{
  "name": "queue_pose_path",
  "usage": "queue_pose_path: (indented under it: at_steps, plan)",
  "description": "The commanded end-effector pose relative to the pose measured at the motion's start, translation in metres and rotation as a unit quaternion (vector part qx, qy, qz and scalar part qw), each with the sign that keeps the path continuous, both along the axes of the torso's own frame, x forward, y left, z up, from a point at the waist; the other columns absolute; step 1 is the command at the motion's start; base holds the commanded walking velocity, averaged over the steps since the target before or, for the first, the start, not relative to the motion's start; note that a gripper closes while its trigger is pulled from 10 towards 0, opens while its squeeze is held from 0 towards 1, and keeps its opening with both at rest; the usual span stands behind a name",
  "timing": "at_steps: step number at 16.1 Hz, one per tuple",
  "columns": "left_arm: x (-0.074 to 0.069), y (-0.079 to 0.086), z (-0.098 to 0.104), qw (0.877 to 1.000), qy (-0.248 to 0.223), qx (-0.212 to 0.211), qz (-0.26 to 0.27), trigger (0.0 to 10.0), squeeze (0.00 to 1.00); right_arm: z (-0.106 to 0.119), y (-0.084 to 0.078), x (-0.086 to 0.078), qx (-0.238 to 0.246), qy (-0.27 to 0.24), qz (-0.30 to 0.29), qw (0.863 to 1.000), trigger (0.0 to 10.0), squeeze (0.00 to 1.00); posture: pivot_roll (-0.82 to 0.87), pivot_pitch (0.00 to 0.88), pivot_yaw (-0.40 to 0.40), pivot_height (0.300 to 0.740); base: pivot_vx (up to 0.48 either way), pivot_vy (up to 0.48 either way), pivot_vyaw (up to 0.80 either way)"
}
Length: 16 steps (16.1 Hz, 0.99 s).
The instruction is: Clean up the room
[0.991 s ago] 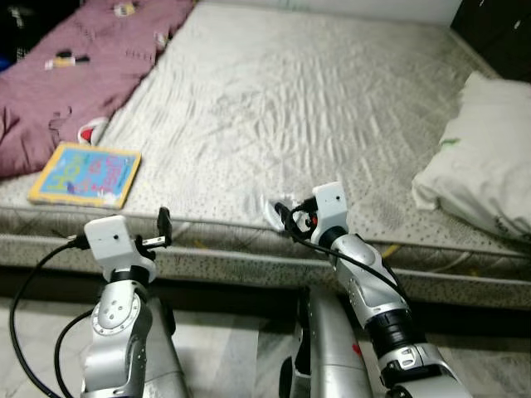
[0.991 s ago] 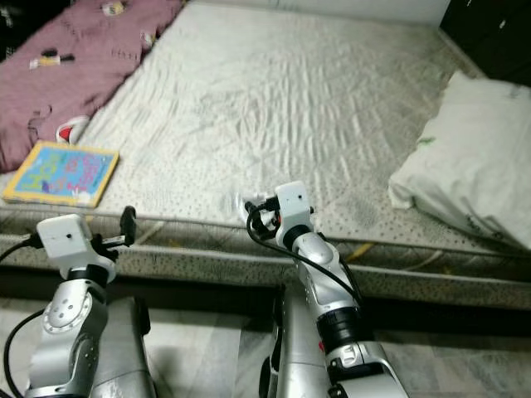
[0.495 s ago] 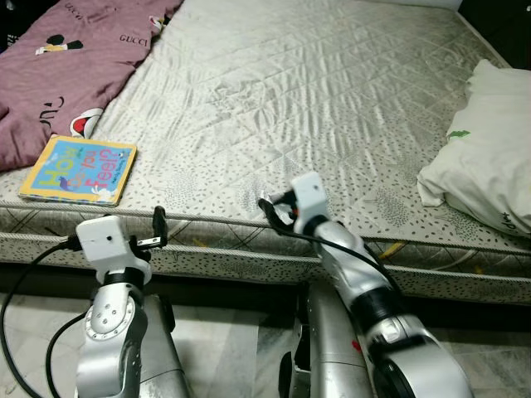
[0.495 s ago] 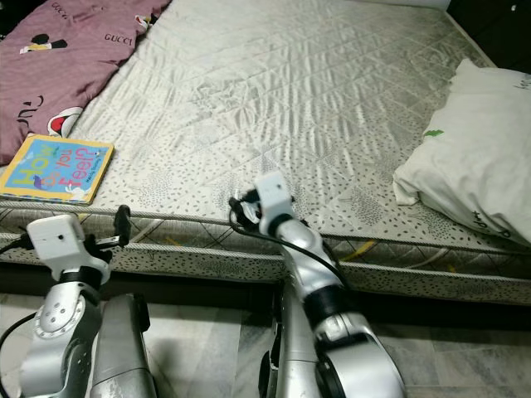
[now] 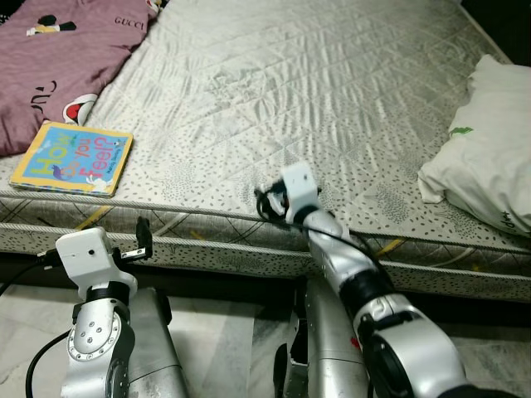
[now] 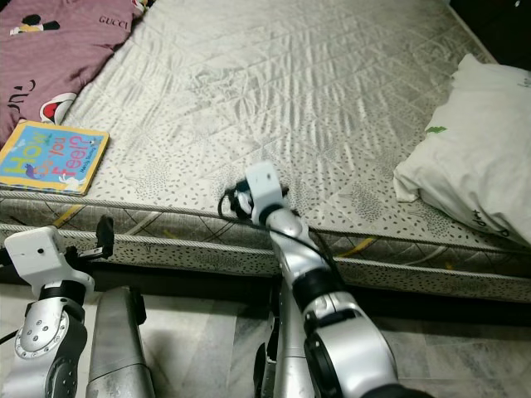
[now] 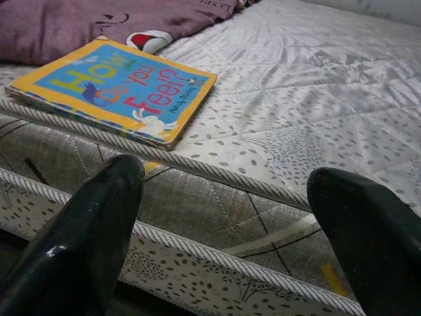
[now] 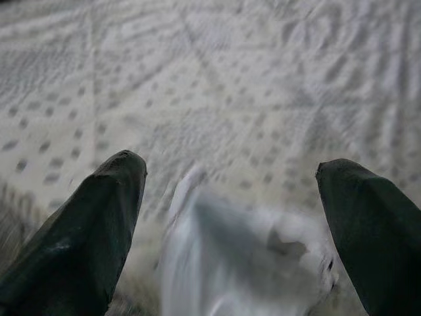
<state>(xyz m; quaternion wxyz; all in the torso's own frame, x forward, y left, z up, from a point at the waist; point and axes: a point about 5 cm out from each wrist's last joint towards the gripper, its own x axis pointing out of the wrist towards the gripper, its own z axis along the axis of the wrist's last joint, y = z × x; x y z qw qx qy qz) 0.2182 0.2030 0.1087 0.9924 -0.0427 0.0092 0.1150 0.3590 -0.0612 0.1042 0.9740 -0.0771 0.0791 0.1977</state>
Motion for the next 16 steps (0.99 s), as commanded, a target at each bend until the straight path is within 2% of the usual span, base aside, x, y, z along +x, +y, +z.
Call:
queue_pose_path:
  at_steps: [1, 6, 10, 11, 12, 16]
  plan:
    - [-0.003, -0.001, 0.002, 1.000, 0.004, 0.004, 0.003, 10.0, 0.00, 0.001, -0.006, 0.005, -0.006, -0.005, -0.028, 1.000, 10.0, 0.00, 0.11, 0.144, -0.125, 0.488, 0.000, 0.000, 0.00]
    - [-0.006, -0.001, 0.004, 1.000, 0.008, 0.004, 0.006, 10.0, 0.00, -0.008, -0.003, 0.003, -0.032, 0.005, -0.031, 0.999, 10.0, 0.00, 0.12, 0.155, -0.131, 0.488, 0.000, 0.000, 0.00]
    - [-0.006, -0.001, 0.004, 1.000, 0.012, 0.003, 0.004, 10.0, 0.00, -0.024, 0.000, -0.004, -0.073, 0.030, -0.030, 0.996, 10.0, 0.00, 0.12, 0.157, -0.130, 0.488, 0.000, 0.000, 0.00]
    - [-0.005, -0.001, 0.004, 1.000, 0.011, 0.003, 0.003, 10.0, 0.00, -0.025, 0.001, -0.004, -0.071, 0.034, -0.031, 0.996, 4.2, 0.00, 0.12, 0.156, -0.131, 0.488, 0.000, 0.000, 0.00]
    - [-0.005, -0.002, 0.004, 1.000, 0.011, 0.003, 0.003, 10.0, 0.00, -0.025, 0.002, -0.005, -0.068, 0.036, -0.029, 0.997, 0.0, 0.00, 0.13, 0.154, -0.133, 0.488, 0.000, 0.000, 0.00]
    - [-0.002, -0.002, 0.005, 1.000, 0.009, 0.003, 0.004, 10.0, 0.00, -0.021, 0.009, -0.004, -0.059, 0.031, -0.025, 0.997, 0.0, 0.00, 0.13, 0.139, -0.135, 0.488, 0.000, 0.000, 0.00]
